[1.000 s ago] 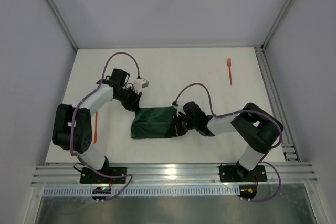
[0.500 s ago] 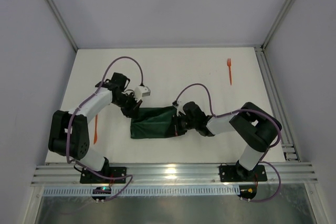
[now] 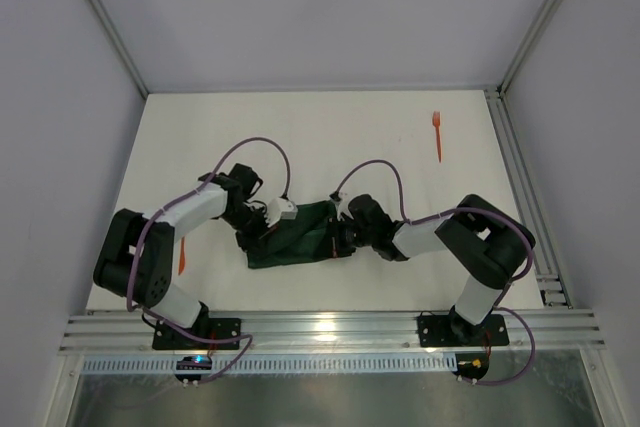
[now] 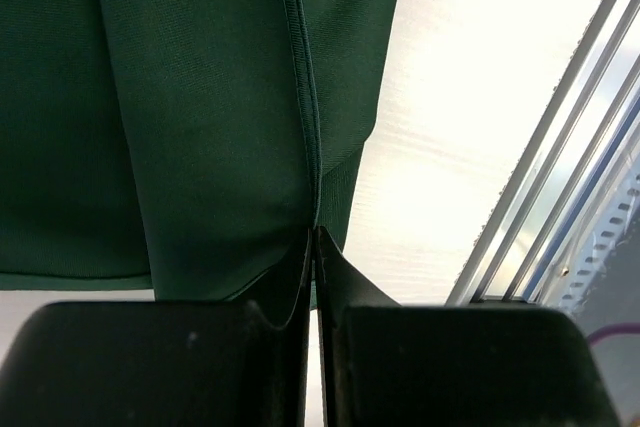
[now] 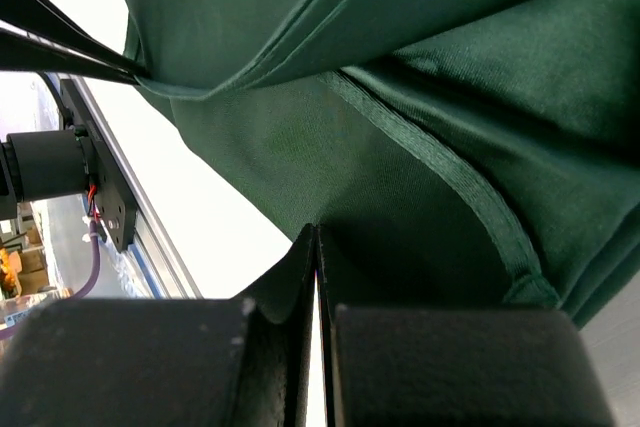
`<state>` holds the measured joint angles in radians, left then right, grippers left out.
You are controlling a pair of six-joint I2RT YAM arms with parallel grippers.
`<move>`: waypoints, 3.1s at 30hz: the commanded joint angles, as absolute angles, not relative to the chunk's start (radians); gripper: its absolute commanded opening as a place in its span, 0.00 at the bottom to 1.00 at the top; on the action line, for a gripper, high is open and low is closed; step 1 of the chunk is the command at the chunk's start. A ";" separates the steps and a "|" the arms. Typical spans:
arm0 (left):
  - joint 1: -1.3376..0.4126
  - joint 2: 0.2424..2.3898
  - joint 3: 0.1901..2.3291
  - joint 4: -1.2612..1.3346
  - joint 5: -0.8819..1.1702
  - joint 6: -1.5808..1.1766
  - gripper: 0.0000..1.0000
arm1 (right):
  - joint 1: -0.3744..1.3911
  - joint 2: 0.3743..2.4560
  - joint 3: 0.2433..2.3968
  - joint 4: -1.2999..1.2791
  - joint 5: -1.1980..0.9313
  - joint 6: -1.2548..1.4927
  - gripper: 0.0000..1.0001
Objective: Fold the napkin into a case and place the utensils inside
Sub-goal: Pick up the 2/3-rectangle-folded napkin from the center of the board.
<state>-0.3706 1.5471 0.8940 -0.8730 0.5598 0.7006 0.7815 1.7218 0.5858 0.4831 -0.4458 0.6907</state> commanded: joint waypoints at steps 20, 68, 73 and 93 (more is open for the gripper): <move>-0.236 1.595 1.098 -0.672 0.399 0.408 0.38 | 0.778 1.724 0.580 0.445 -0.399 0.660 0.04; -0.330 1.798 1.124 -0.742 0.265 0.403 0.58 | 0.608 1.535 0.868 0.094 -0.321 0.329 0.29; -0.279 1.711 1.147 -0.770 0.305 0.394 0.57 | 0.589 1.650 1.006 -0.049 -0.238 0.190 0.34; -0.199 1.836 1.150 -0.719 0.278 0.380 0.32 | 0.617 1.874 1.172 -0.117 -0.261 0.049 0.36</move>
